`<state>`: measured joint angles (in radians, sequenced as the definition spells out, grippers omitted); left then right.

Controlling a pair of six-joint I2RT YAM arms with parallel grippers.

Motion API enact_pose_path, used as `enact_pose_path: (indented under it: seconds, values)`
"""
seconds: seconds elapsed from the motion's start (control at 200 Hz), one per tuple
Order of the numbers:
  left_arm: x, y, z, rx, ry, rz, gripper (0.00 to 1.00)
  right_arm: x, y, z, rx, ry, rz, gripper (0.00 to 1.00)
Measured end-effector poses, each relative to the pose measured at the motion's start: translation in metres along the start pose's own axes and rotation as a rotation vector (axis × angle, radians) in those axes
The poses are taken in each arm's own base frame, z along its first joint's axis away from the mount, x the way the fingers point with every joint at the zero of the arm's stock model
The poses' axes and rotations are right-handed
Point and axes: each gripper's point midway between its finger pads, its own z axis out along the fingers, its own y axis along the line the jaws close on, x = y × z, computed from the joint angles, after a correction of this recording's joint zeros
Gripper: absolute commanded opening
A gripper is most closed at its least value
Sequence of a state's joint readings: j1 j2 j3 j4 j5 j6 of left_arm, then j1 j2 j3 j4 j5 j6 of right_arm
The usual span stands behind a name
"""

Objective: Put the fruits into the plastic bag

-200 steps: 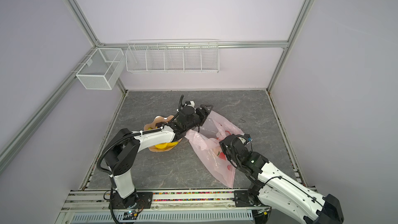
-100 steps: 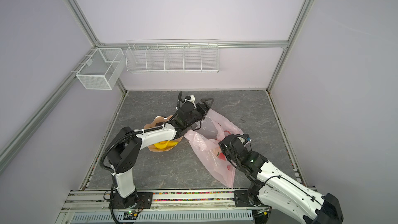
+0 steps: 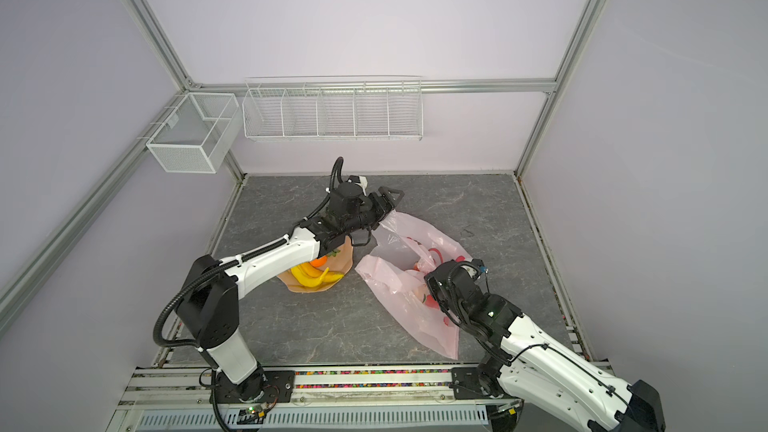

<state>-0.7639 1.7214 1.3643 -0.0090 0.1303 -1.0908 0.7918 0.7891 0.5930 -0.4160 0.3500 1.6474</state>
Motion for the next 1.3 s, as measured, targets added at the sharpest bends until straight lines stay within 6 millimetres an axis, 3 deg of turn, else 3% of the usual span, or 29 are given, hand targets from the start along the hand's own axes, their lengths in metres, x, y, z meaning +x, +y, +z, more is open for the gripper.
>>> enact_pose_path:
  seconds: [0.105, 0.335, 0.59, 0.725, 0.995, 1.305]
  values:
    - [0.007, 0.005, -0.02, -0.089, 0.074, 0.066, 0.88, 0.0, 0.0, 0.0, 0.0, 0.0, -0.003, 0.06]
    - [0.019, 0.052, -0.071, -0.306, 0.221, 0.13, 0.88, 0.002, 0.006, -0.002, -0.016, 0.013, -0.001, 0.06]
    - [0.049, 0.089, -0.102, -0.438, 0.419, 0.188, 0.88, 0.005, 0.013, -0.003, -0.033, 0.033, -0.004, 0.06]
    - [0.061, 0.091, -0.11, -0.425, 0.5, 0.209, 0.89, 0.005, 0.011, -0.002, -0.027, 0.031, -0.006, 0.06]
    - [0.084, 0.075, -0.139, -0.28, 0.619, 0.245, 0.89, 0.003, 0.005, -0.003, -0.002, 0.021, -0.014, 0.06]
    - [0.068, 0.069, -0.187, -0.145, 0.613, 0.204, 0.9, 0.011, 0.027, -0.008, -0.07, 0.07, -0.009, 0.06]
